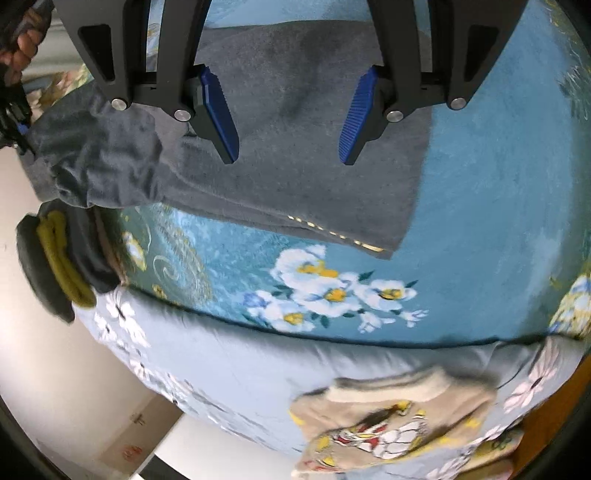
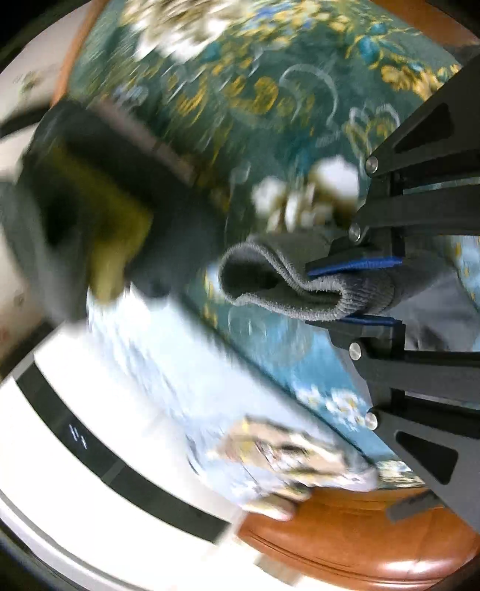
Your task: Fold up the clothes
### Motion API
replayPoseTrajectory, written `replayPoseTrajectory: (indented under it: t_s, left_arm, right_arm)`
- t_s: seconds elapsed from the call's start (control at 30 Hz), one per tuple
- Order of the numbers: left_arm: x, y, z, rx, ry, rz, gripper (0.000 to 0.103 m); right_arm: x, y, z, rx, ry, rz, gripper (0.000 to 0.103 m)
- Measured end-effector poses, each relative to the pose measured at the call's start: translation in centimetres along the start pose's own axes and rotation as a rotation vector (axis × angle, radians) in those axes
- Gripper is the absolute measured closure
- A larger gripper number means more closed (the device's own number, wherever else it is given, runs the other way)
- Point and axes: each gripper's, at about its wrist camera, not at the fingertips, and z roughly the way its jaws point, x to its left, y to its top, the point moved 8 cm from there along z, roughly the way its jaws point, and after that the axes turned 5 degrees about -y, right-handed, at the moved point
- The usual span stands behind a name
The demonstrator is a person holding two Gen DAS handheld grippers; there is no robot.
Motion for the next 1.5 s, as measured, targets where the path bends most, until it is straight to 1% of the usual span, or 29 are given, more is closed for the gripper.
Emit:
replayPoseTrajectory:
  t_s: [0.07,0.13,0.17,0.27,0.3,0.37,0.43,0.47,0.5,0.53,0.57,0.6,0.63,0.67,0.7,0.77,0.83,0.87,0.9,0.93,0.97,1.07,1.17,1.23,1.27,1.3,1.33,1.37,1.5]
  left_arm:
    - [0.9,0.4,-0.7,-0.016,-0.019,-0.028,0.043]
    - [1.8,0.7,-1.4,-0.038,-0.036,-0.06,0.043]
    - [2.5,0.7,-1.7,-0.047,-0.035,-0.073,0.043]
    - [4.6,-0.1,-2.3,-0.053,-0.033,-0.115,0.043]
    - [5.4,-0.6,-2.5,-0.054,-0.041,-0.136,0.043]
    - [6.7,-1.2,-2.9,-0.054,-0.06,-0.173,0.042]
    - [7.9,-1.8,-3.3,-0.053,-0.092,-0.207,0.042]
    - [8.2,-2.0,-3.5,-0.048,-0.111,-0.219,0.042]
    - [8.5,-2.3,-3.5,-0.042,-0.129,-0.227,0.042]
    - [8.7,-2.5,-3.5,-0.036,-0.144,-0.233,0.042]
    - [8.7,-2.6,-3.5,-0.029,-0.158,-0.236,0.042]
    - [8.6,-2.8,-3.3,-0.018,-0.177,-0.239,0.042]
    - [8.3,-3.0,-3.0,-0.003,-0.201,-0.244,0.042]
    - [8.0,-3.2,-2.7,0.014,-0.226,-0.25,0.042]
    - [7.4,-3.3,-2.3,0.029,-0.25,-0.251,0.042]
    - [6.2,-3.5,-1.6,0.051,-0.278,-0.224,0.042]
    - [4.6,-3.7,-1.1,0.061,-0.268,-0.159,0.042]
    - [3.8,-3.8,-0.8,0.063,-0.256,-0.118,0.042]
    - [2.8,-4.0,-0.3,0.079,-0.244,-0.063,0.037]
    - [2.0,-4.3,0.6,0.11,-0.231,-0.015,0.034]
    - [1.5,-4.7,1.4,0.14,-0.219,0.002,0.034]
    - [0.7,-5.6,3.4,0.204,-0.206,0.001,0.034]
    - [0.3,-5.9,3.4,0.193,-0.218,-0.035,0.036]
    - [0.0,-5.6,3.1,0.164,-0.198,-0.026,0.047]
    - [-0.1,-5.5,2.9,0.151,-0.183,-0.016,0.067]
    - [-0.2,-5.3,2.6,0.14,-0.172,-0.002,0.081]
    - [-0.5,-5.0,2.3,0.128,-0.171,0.007,0.083]
    - [-0.8,-4.6,1.9,0.113,-0.178,0.012,0.088]
    - [-2.5,-2.4,-1.2,0.032,-0.252,0.042,0.091]
  right_arm:
    - [4.8,-0.2,-0.7,-0.012,0.047,-0.092,0.083]
    - [9.4,-0.9,-0.8,-0.008,0.103,-0.154,0.083]
    - [12.1,-1.5,-0.7,0.011,0.152,-0.17,0.083]
    - [18.8,-4.4,1.6,0.082,0.228,-0.27,0.083]
    - [20.6,-6.2,2.0,0.114,0.229,-0.309,0.083]
    - [23.4,-10.8,4.8,0.202,0.206,-0.415,0.083]
    - [24.5,-15.0,7.2,0.293,0.182,-0.479,0.083]
    - [24.6,-17.2,8.5,0.345,0.162,-0.512,0.083]
    - [24.3,-18.8,9.4,0.374,0.142,-0.536,0.08]
    - [24.2,-20.2,9.9,0.402,0.13,-0.553,0.076]
    - [24.0,-21.4,10.2,0.436,0.136,-0.553,0.076]
    - [24.0,-22.0,10.1,0.461,0.153,-0.545,0.072]
    - [23.7,-22.3,10.3,0.473,0.167,-0.543,0.062]
    - [23.6,-22.1,9.8,0.462,0.172,-0.552,0.057]
    - [23.5,-21.8,9.3,0.45,0.178,-0.561,0.055]
    - [22.8,-20.6,8.4,0.413,0.187,-0.543,0.054]
    - [21.0,-18.7,7.7,0.378,0.17,-0.47,0.05]
    - [20.1,-17.7,7.3,0.361,0.161,-0.434,0.049]
    - [18.7,-17.0,7.0,0.35,0.147,-0.39,0.049]
    - [17.3,-16.2,6.7,0.339,0.133,-0.346,0.049]
    - [15.8,-15.6,6.6,0.331,0.118,-0.298,0.049]
    - [11.5,-14.3,6.3,0.312,0.083,-0.155,0.049]
    - [9.5,-13.9,5.8,0.306,0.072,-0.097,0.048]
    - [8.7,-13.8,5.5,0.304,0.062,-0.072,0.044]
    - [8.3,-13.8,5.6,0.306,0.062,-0.052,0.044]
    - [7.9,-13.7,5.7,0.307,0.062,-0.031,0.044]
    - [7.7,-13.7,5.7,0.31,0.06,-0.02,0.044]
    - [7.4,-13.7,5.8,0.313,0.058,-0.01,0.044]
    - [7.3,-13.2,5.4,0.301,0.068,0.003,0.044]
